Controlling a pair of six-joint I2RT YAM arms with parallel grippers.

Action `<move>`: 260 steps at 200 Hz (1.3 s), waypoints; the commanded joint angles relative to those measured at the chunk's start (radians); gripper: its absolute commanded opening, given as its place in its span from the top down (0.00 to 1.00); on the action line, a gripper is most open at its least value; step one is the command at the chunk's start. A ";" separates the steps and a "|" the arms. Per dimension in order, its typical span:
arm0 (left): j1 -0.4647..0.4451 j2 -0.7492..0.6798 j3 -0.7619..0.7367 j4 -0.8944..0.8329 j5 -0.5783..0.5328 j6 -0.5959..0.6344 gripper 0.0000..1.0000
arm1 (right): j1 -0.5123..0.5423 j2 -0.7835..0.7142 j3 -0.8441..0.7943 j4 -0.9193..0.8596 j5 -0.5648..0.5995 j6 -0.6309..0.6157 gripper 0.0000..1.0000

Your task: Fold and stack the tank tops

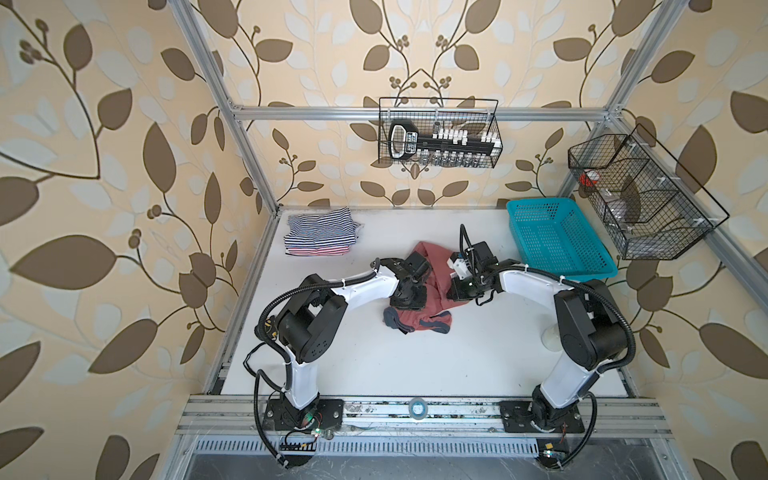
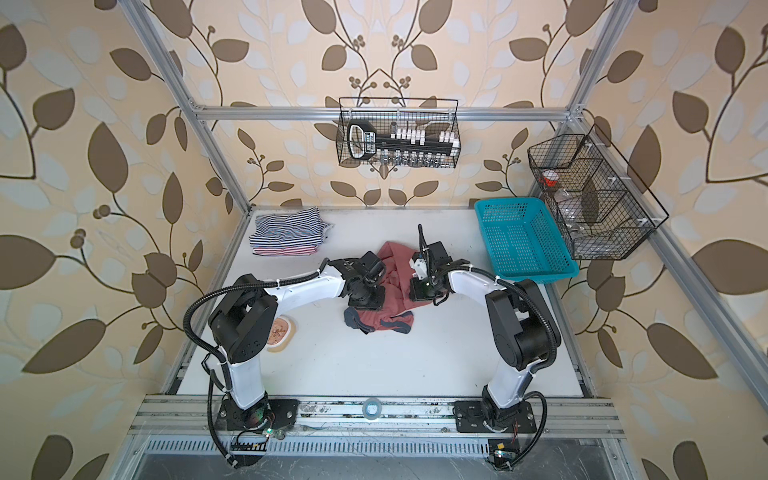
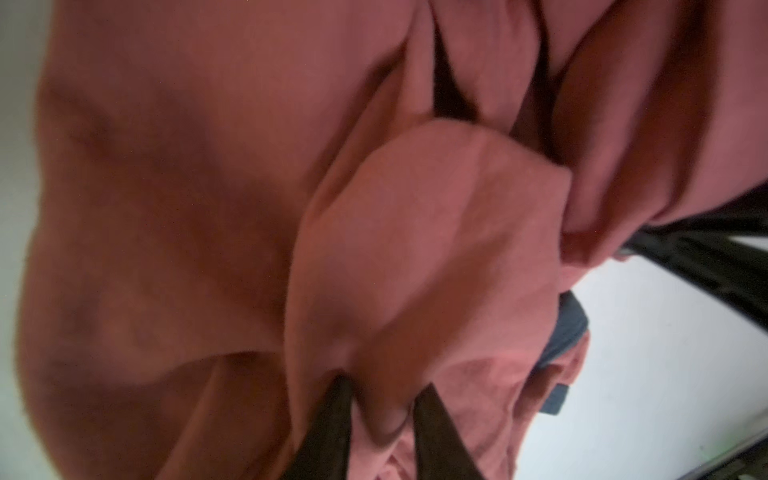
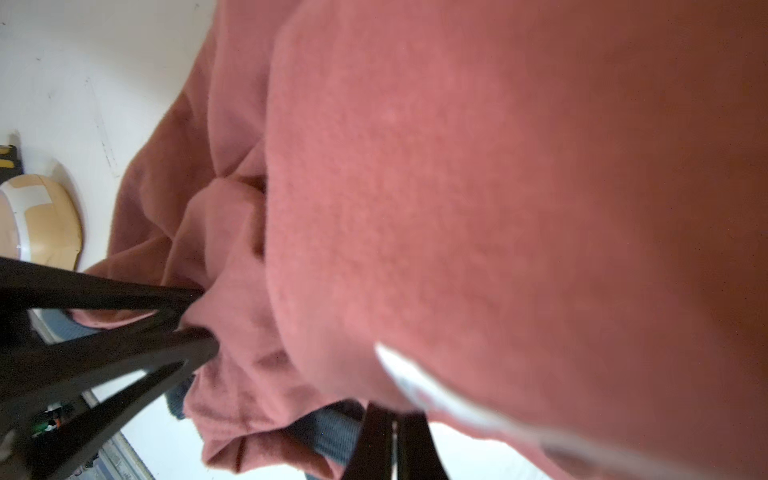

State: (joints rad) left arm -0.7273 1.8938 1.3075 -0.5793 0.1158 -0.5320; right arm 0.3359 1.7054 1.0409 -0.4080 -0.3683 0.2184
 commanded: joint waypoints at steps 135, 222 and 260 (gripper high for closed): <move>0.155 0.195 0.228 -0.349 -0.512 0.284 1.00 | -0.215 -0.706 0.078 -0.123 -0.226 0.122 1.00; 0.225 0.211 0.513 -0.262 -0.520 0.638 1.00 | -0.319 -0.703 0.217 -0.037 -0.280 0.235 1.00; 0.224 0.133 0.494 -0.212 -0.466 0.653 1.00 | -0.454 -0.601 0.107 0.087 -0.302 0.301 1.00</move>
State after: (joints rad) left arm -0.5041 2.1216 1.7981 -0.8162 -0.3702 0.0750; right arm -0.0635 1.0367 1.2095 -0.4065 -0.6514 0.4667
